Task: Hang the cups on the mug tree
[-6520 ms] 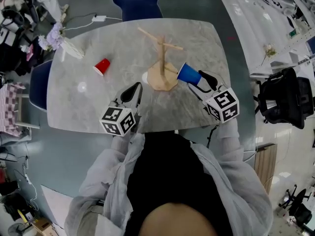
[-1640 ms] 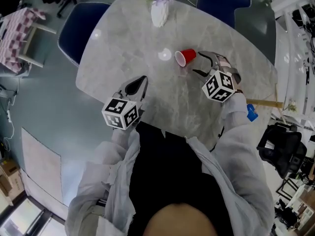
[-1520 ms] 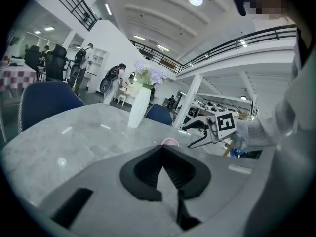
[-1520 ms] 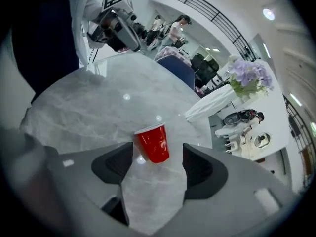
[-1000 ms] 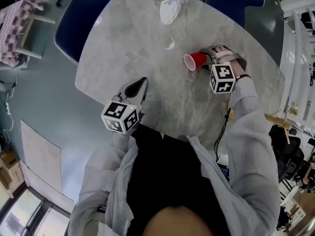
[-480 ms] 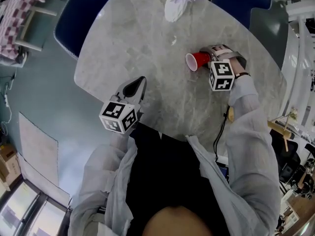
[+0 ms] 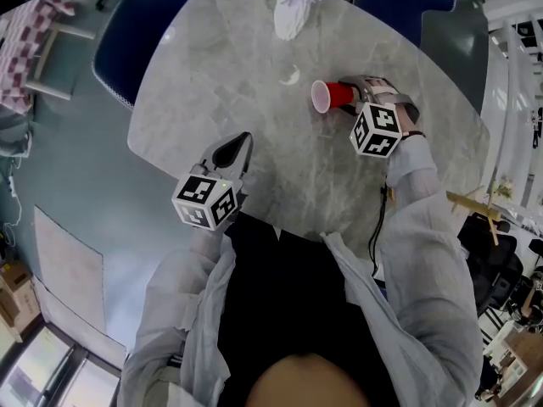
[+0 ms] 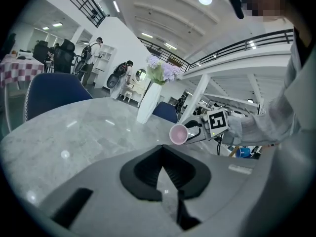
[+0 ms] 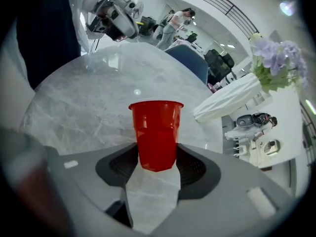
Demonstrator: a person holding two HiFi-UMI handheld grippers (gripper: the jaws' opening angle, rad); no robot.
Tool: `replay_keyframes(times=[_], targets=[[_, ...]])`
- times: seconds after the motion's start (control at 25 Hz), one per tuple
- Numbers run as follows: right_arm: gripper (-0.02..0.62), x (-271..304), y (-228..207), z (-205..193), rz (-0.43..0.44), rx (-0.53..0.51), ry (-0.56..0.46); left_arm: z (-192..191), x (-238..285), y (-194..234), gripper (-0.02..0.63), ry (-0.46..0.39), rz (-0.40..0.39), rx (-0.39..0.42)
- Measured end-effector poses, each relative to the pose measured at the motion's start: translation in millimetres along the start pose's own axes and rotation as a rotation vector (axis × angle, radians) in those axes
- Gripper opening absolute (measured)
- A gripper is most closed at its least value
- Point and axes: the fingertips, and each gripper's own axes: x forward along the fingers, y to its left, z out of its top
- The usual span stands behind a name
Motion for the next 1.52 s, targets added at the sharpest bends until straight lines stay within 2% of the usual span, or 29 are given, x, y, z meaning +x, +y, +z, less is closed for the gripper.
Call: replay_keyframes(times=[0.2,0.6,0.92,1.24,1.52], targets=[[0.255,-24.6,-6.6,11.2,-0.139,0.138,-0.035,5.6,-4.0,-12.2,0.000,-0.009,-0.032,0.027],[0.253,-81.0,14.7,30.3,-0.250,0.335,-0.057,9.4,-20.0,-41.6,0.000,-0.022,-0.111,0.067],[0.255,-147.0,38.8,46.6,-0.385,0.498,-0.095,11.5,-29.4,-68.4,0.000,-0.026,-0.195,0.108],[0.255,-211.4,76.6,33.5,-0.529,0.661,-0.063,10.9,-26.9,-113.0,0.000,-0.023,-0.309,0.176],[0.255,-254.9,124.0,12.2,-0.619,0.791,-0.028,-4.8,-16.7,-158.2,0.000,0.018,-0.407,0.231]])
